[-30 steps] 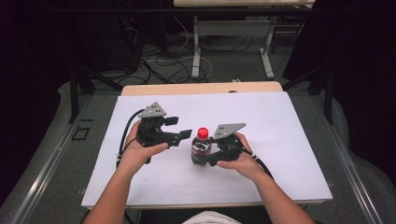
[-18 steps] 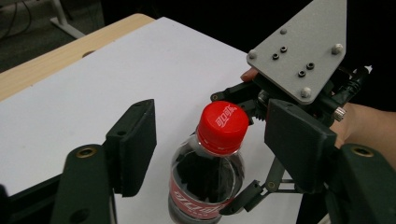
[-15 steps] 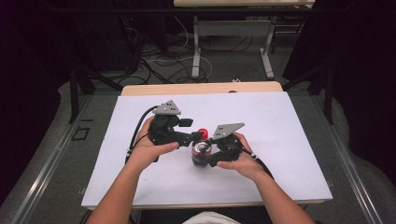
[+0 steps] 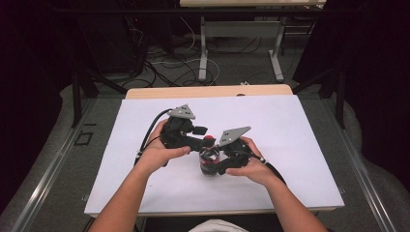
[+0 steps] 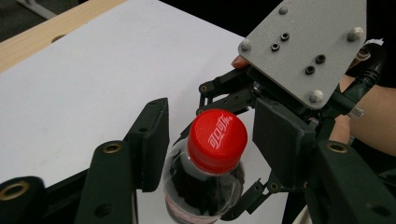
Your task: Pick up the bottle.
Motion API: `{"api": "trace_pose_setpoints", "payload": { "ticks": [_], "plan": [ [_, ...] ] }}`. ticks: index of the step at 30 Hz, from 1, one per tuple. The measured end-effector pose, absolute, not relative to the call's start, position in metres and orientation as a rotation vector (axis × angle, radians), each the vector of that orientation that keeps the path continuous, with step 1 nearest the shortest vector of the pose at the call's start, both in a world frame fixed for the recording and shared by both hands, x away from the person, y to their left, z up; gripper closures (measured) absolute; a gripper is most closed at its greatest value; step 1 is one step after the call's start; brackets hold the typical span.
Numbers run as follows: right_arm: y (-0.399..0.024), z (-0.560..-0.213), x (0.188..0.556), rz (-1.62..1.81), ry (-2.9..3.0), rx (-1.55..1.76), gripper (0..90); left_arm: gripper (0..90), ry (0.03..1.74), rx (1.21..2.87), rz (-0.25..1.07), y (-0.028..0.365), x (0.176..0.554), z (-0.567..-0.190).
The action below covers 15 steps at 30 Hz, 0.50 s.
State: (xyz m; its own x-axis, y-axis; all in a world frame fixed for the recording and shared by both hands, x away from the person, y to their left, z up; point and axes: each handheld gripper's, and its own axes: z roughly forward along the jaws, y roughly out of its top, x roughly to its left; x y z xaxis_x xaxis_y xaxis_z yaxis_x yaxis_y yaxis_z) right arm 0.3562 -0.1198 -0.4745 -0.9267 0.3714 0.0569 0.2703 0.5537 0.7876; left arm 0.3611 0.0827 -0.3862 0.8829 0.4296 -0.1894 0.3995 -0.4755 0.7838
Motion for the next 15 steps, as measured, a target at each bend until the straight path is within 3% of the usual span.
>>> {"api": "trace_pose_setpoints", "payload": {
  "ticks": [10,15],
  "plan": [
    [-0.118,-0.476,0.355,1.330,2.678,0.538,29.3,60.1,0.533,2.233,0.035,0.069,0.364,-0.386],
    [-0.119,-0.476,0.355,1.323,2.668,0.555,29.3,61.1,0.564,2.245,0.060,0.066,0.363,-0.384]
  ]
}}
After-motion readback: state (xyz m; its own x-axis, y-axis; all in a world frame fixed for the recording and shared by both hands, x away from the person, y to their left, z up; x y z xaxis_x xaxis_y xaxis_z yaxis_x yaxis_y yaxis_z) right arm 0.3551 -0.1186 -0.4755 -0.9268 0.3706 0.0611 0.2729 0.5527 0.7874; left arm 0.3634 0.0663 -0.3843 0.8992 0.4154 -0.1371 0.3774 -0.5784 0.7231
